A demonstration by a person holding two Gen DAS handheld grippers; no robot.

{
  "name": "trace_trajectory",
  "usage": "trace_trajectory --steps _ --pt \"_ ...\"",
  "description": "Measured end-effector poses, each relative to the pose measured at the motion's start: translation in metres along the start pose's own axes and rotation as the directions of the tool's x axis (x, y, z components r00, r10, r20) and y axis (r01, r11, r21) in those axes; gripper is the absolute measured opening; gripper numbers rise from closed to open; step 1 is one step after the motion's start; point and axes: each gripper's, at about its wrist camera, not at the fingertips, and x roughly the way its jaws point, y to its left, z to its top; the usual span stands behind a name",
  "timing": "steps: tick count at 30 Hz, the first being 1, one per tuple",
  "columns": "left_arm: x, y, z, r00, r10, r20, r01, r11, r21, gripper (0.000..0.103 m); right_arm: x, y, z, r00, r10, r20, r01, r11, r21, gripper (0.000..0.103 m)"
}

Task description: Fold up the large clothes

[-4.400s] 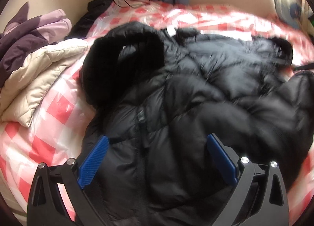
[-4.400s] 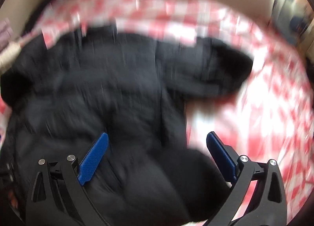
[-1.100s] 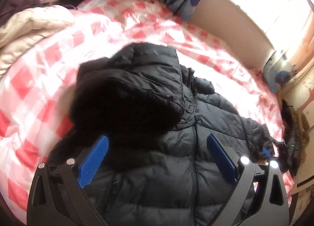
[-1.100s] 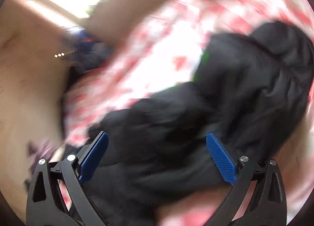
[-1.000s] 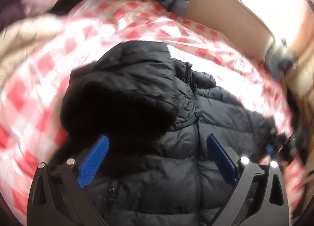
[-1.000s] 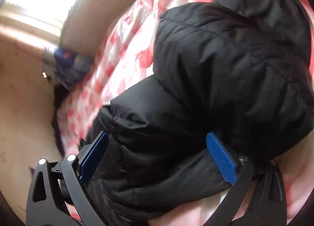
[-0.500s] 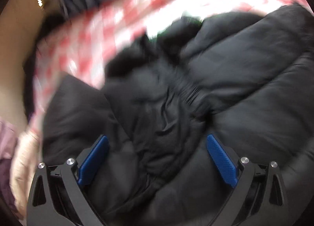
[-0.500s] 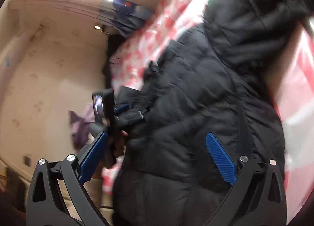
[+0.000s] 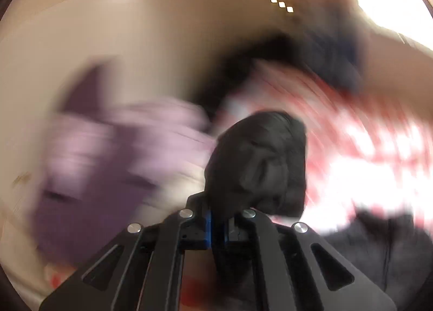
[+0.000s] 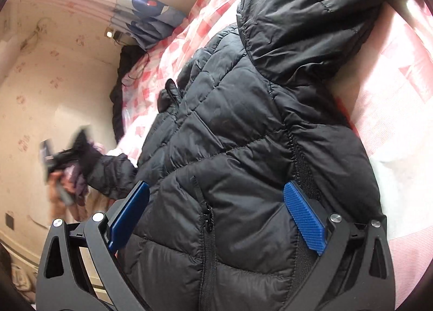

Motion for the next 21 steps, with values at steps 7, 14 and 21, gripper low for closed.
trace_trajectory --steps 7,14,21 --pt "-0.081 0.175 0.028 0.981 0.133 0.141 -0.081 0.942 -0.326 0.068 0.006 0.013 -0.006 0.997 -0.080 -0.016 0.078 0.994 -0.073 0.096" --pt "-0.116 0.179 -0.013 0.988 -0.063 0.143 0.097 0.963 -0.251 0.074 -0.024 0.033 -0.002 0.997 -0.065 0.032 0.068 0.991 -0.116 0.096" --pt "-0.087 -0.015 -0.154 0.842 -0.524 -0.129 0.538 0.835 0.118 0.083 -0.115 -0.026 0.056 0.957 -0.108 0.270 0.087 0.992 0.091 0.096"
